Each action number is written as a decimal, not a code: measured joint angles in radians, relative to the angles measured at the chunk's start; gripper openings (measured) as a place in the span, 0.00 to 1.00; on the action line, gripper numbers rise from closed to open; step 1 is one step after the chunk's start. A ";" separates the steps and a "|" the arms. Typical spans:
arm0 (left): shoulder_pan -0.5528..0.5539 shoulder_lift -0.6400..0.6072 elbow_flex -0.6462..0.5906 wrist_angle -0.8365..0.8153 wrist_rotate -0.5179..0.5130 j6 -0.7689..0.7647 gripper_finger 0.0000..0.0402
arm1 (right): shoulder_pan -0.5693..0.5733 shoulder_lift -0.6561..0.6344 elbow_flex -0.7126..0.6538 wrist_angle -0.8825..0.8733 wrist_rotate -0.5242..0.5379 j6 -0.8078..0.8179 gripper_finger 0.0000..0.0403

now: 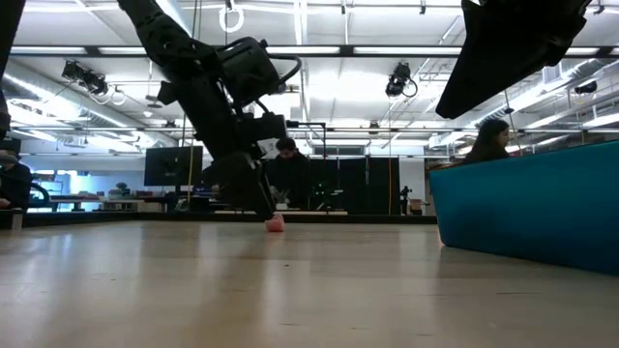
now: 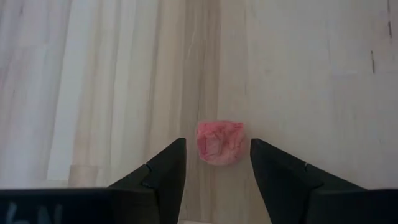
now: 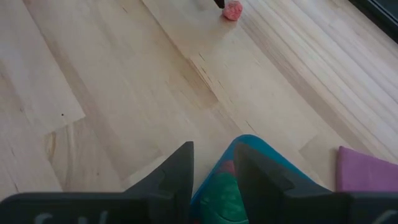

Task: Pick and placing Produce into tupperware
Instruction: Put the pink peach into the blue bin, then return to Home Position

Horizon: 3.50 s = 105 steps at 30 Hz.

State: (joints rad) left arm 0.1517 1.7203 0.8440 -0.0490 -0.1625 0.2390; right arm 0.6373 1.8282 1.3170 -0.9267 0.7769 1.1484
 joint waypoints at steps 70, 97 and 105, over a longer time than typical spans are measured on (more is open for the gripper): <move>-0.318 0.094 0.234 0.554 -0.001 -0.249 0.12 | 0.255 -0.331 0.000 -0.212 -0.312 0.232 0.21; -0.343 0.475 0.669 0.247 0.089 -0.280 0.32 | 0.419 -0.494 0.000 -0.289 0.222 0.024 0.21; -0.338 0.437 0.669 0.220 0.088 -0.280 0.41 | 0.419 -0.495 0.000 -0.289 0.213 -0.014 0.20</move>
State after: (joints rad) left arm -0.1864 2.1577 1.5131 0.1713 -0.0746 -0.0414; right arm 1.0560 1.3334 1.3174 -1.2153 0.9895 1.1345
